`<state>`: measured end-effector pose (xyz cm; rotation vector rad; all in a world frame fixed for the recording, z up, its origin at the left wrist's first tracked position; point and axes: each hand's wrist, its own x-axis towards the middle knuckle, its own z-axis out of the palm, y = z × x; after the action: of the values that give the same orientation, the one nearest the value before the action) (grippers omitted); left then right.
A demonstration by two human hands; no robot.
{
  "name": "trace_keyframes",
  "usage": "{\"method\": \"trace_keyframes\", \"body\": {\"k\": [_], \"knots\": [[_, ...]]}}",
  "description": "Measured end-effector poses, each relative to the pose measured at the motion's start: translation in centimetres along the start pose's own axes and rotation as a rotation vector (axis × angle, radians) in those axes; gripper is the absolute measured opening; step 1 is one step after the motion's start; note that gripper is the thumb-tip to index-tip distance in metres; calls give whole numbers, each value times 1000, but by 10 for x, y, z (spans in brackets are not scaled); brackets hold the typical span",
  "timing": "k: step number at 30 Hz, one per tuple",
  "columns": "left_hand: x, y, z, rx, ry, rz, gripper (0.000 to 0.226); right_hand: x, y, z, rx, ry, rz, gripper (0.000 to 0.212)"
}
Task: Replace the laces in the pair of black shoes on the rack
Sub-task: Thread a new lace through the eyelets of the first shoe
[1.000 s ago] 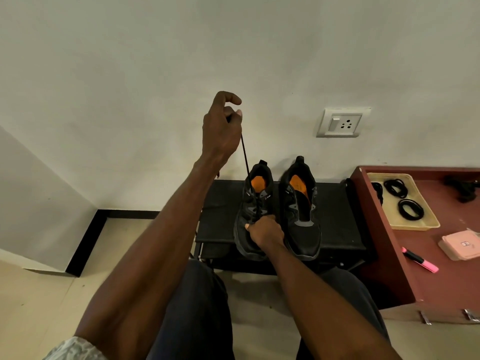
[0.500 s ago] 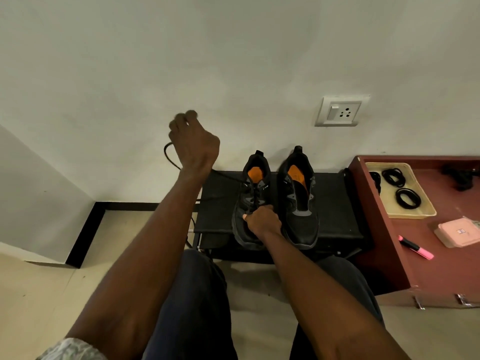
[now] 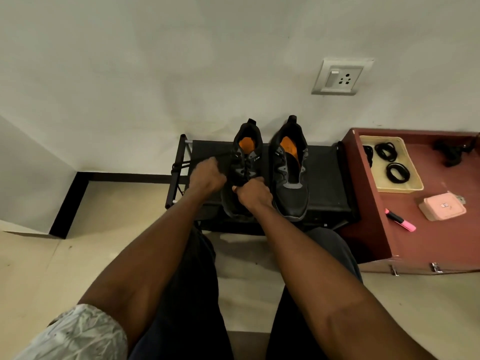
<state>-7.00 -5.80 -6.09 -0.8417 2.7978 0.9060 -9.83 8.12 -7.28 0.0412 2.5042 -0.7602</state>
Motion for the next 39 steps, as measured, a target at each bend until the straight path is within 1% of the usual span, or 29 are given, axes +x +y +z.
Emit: {"method": "trace_keyframes", "body": {"k": [1,2,3,5,6,7,8,9,12,15,17,18,19,21,22,24,25,26,27,28,29,30,31,32,33,34,35,36,39], "knots": [[-3,2,-1,-44,138,-6,31,0,1,0,-5,5,-8,88],[-3,2,-1,-62,220,-4,27,0,1,0,-12,9,-16,89],[-2,2,-1,-39,220,16,33,-1,1,0,-20,11,-22,90],[1,1,1,71,68,54,49,-1,1,-1,-29,8,-27,92],[2,0,2,133,-12,75,46,-1,1,-1,-29,5,-27,92],[2,1,3,184,-71,89,36,-1,1,-1,-28,4,-28,92],[1,1,4,213,-111,97,23,-1,2,-1,-27,4,-26,92],[0,3,5,222,-126,103,22,-1,2,-1,-28,4,-25,92],[-8,4,7,151,-162,74,31,-1,3,-5,-40,-44,-22,87],[-19,7,-3,60,-382,50,29,0,3,-16,-98,-84,-24,76],[-27,10,-14,24,-516,47,22,-6,2,-23,-69,17,-51,59],[-30,12,-19,5,-565,49,18,-9,2,-25,19,50,-62,54],[-36,16,-25,-8,-605,63,15,-13,2,-29,178,26,-73,52],[-47,24,-33,-13,-743,121,12,-21,-1,-37,563,-159,-32,47],[-55,29,-37,-14,-838,164,14,-26,-2,-44,699,-258,-7,43],[-72,45,-45,-67,-1047,216,18,-35,-4,-60,878,-432,21,35],[-77,52,-49,-50,-1103,224,17,-40,-5,-69,932,-490,19,30],[-78,57,-53,33,-1104,219,14,-46,-8,-77,972,-518,1,23],[-79,64,-59,143,-1066,203,19,-51,-11,-86,1005,-520,-21,15],[-74,67,-65,260,-982,164,23,-55,-14,-93,1019,-490,-47,11],[-73,71,-72,344,-842,133,22,-60,-18,-101,1006,-441,-81,12],[-71,73,-78,353,-645,126,20,-64,-21,-108,967,-386,-116,14],[-70,75,-83,219,-439,164,21,-68,-24,-115,919,-351,-150,15],[-68,76,-86,-45,-304,222,32,-73,-28,-121,881,-347,-185,17],[-71,79,-89,-358,-297,253,48,-76,-31,-124,864,-365,-218,18],[-75,82,-92,-628,-373,268,61,-79,-34,-128,869,-387,-244,18],[-78,84,-93,-787,-426,283,64,-80,-35,-132,895,-405,-256,17],[-78,84,-94,-847,-427,290,60,-80,-35,-137,940,-414,-257,16],[-80,81,-101,-793,-323,293,39,-72,-23,-150,1111,-369,-244,18]]}}
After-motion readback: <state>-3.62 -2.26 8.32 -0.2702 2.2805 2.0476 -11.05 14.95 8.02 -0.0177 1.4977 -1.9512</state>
